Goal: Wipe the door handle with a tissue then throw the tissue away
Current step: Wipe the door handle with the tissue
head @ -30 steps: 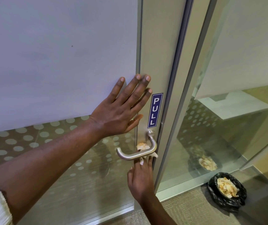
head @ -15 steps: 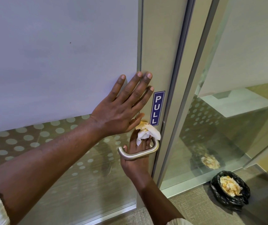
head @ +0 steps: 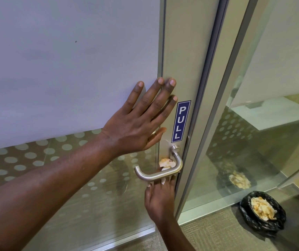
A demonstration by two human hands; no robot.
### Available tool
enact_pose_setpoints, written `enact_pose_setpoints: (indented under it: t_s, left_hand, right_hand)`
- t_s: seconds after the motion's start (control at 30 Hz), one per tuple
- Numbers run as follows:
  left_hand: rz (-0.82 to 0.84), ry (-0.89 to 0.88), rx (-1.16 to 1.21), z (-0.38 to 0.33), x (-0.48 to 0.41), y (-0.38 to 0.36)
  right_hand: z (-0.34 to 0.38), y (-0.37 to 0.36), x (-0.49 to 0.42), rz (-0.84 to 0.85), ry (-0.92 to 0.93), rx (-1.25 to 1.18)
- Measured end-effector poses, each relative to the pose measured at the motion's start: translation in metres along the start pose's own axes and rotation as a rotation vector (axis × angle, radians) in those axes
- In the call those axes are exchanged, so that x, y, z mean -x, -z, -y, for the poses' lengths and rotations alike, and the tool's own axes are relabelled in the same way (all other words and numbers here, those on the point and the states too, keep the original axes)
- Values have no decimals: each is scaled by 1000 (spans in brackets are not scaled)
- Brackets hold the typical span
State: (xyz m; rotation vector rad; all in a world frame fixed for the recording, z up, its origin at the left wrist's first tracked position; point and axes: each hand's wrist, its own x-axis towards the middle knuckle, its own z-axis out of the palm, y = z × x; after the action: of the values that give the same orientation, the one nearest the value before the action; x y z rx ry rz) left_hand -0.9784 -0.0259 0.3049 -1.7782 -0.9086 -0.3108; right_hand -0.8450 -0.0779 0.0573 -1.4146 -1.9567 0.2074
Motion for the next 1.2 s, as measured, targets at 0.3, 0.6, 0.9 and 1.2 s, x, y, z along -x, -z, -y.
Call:
enact_pose_setpoints:
  t_s: [0.3,0.6,0.9,1.2]
  left_hand:
    - [-3,4,-14,-1,0,0]
    - [-4,7,-5,-2,0,0]
    - [-6,4,-12,-1,-1,0]
    - [-18,12,9,-1,-1,-1]
  right_hand:
    - [-29,28,-7,-70,-60,31]
    - [-40,100,-52,-247,-6,-143]
    - [0,139,-94,-116,121,-42]
    - [13,134,-81,158,308,254]
